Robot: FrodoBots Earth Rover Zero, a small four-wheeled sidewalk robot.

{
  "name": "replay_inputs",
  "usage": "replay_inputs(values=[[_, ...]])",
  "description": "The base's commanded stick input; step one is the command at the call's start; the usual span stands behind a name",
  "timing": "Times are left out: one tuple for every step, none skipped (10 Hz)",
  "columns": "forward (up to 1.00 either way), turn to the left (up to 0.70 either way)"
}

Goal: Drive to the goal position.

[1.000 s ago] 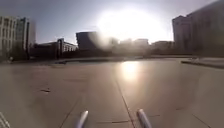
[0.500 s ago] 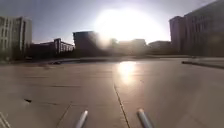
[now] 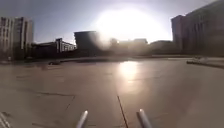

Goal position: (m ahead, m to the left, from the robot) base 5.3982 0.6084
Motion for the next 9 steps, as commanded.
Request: replay_inputs(values=[[1.0, 0.0], [1.0, 0.0], [1.0, 0.0], [1.0, 0.0], [1.0, -0.19], [1.0, -0.27], [1.0, -0.27], [1.0, -0.27], [1.0, -0.27]])
